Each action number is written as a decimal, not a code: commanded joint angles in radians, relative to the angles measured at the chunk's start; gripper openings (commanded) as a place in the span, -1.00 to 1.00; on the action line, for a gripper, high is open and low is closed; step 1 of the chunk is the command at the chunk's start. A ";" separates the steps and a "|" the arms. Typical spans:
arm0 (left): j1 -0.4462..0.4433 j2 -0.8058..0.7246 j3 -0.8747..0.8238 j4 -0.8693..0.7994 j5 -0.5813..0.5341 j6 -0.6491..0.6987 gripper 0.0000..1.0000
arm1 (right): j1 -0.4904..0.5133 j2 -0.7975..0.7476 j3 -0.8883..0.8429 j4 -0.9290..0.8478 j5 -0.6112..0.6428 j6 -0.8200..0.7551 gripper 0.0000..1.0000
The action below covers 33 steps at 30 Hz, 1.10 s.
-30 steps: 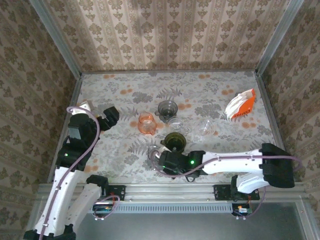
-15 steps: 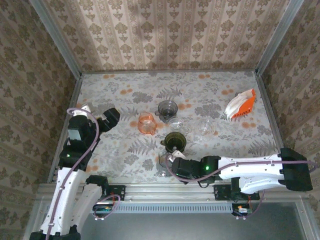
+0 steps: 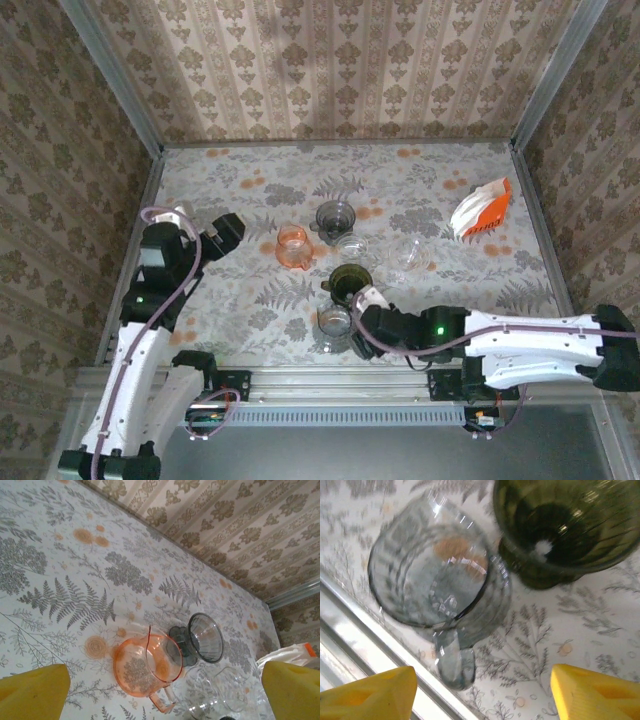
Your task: Place the coffee filter in the dripper
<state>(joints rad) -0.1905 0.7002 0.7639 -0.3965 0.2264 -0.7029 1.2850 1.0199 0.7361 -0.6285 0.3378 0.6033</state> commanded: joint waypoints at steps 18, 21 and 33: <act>-0.333 0.099 -0.092 0.051 -0.038 0.069 0.84 | -0.519 0.048 -0.002 -0.072 -0.035 0.115 0.45; -0.333 0.099 -0.089 0.050 -0.039 0.072 0.87 | -0.535 0.104 -0.009 -0.001 -0.018 0.110 0.47; -0.331 0.082 -0.090 0.034 -0.065 0.069 0.99 | -0.587 0.255 -0.019 0.141 0.078 0.096 0.23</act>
<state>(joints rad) -0.5167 0.7971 0.6724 -0.3706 0.1776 -0.6426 0.7040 1.2575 0.7334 -0.5400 0.3656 0.7033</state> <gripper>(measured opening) 0.996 0.621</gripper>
